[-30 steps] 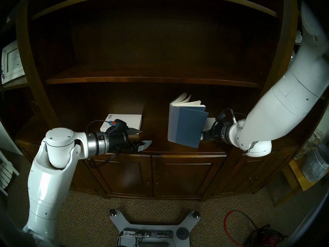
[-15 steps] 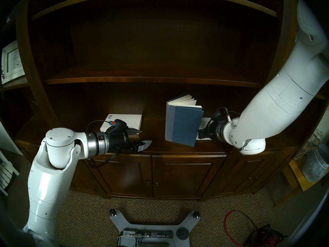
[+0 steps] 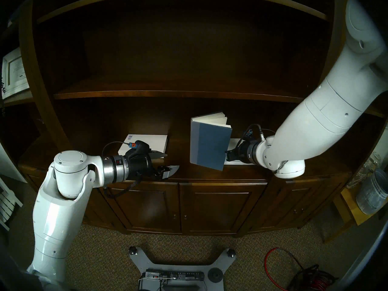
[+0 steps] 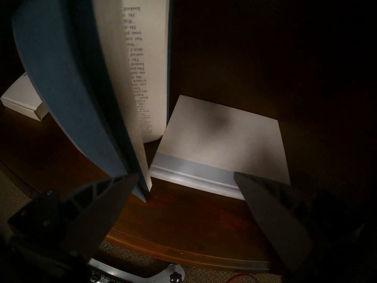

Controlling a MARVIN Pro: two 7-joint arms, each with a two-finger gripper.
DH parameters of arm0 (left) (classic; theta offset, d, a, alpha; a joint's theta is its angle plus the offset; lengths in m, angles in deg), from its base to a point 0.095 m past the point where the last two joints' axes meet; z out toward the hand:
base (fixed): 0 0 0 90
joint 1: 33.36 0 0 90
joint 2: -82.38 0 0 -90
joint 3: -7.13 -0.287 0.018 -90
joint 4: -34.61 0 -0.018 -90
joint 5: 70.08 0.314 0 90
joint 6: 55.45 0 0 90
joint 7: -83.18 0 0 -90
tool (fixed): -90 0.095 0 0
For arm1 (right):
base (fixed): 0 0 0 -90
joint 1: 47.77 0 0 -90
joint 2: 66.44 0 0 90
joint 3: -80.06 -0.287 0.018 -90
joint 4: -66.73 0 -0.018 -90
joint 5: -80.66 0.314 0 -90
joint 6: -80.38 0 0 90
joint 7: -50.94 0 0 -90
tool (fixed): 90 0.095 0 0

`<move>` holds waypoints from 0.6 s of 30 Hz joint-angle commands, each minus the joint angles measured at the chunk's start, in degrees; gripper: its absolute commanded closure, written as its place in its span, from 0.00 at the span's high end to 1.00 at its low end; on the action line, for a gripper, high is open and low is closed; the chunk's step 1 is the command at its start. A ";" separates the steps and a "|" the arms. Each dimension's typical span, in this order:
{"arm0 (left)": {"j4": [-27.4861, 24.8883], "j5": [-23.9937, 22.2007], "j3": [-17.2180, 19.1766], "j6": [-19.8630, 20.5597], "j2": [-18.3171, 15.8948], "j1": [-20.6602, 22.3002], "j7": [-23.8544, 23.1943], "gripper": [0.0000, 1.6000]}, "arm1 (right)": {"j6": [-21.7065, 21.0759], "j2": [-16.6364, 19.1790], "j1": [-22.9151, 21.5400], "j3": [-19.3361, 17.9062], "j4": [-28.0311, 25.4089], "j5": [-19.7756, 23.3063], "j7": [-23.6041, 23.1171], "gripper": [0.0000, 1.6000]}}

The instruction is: Close the books and align them horizontally on the shelf

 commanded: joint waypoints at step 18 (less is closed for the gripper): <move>-1.20 -0.07 0.08 -0.10 0.07 1.18 -0.01 1.00 | -2.60 -2.67 0.98 -4.27 4.55 1.78 0.12 1.00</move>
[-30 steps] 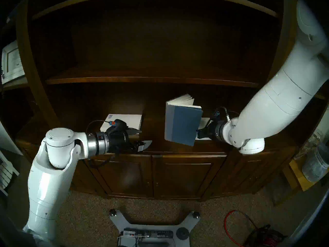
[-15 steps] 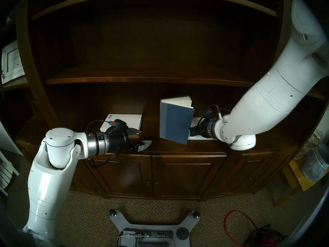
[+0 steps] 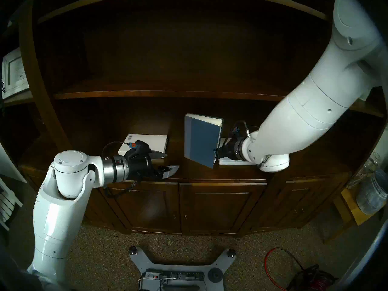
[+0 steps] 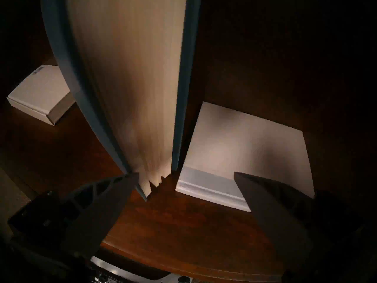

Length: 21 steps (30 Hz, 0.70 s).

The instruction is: Close the books and align them horizontally on the shelf

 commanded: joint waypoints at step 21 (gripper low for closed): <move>-1.19 -0.08 0.08 -0.12 0.08 1.17 -0.01 1.00 | 1.64 -0.23 -2.39 2.39 -1.12 -0.43 0.62 1.00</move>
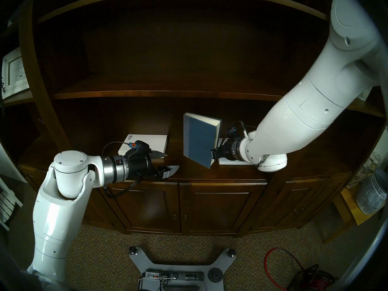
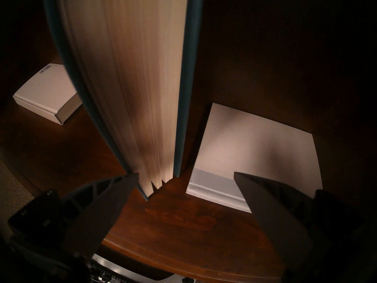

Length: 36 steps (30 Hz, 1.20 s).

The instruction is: Close the books and align them horizontally on the shelf

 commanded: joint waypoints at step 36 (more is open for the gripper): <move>-1.15 -0.07 0.10 -0.18 0.10 1.14 -0.03 1.00 | 11.62 3.08 -19.91 16.42 -18.21 -8.01 -15.09 1.00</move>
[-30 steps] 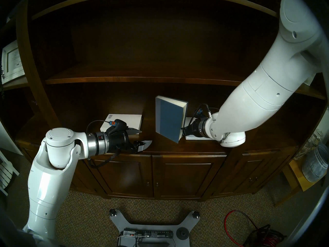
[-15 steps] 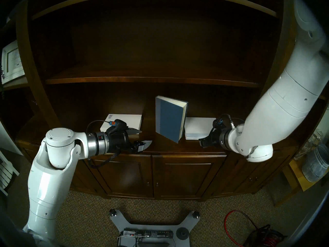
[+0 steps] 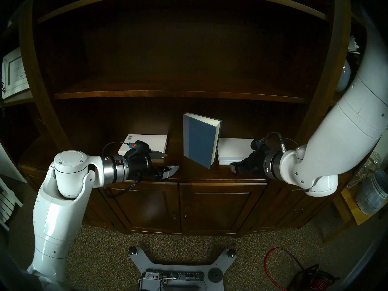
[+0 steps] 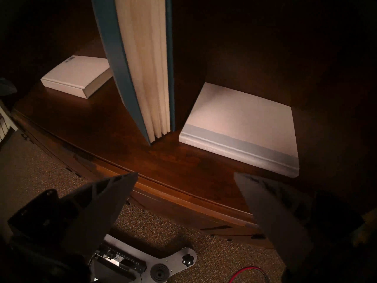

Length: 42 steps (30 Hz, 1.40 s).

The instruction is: Close the books and align them horizontally on the shelf

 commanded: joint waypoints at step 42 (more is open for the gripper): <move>-1.21 -0.05 0.08 -0.11 0.09 1.19 -0.02 1.00 | -13.94 -2.43 -0.99 -11.10 17.03 6.90 -3.71 1.00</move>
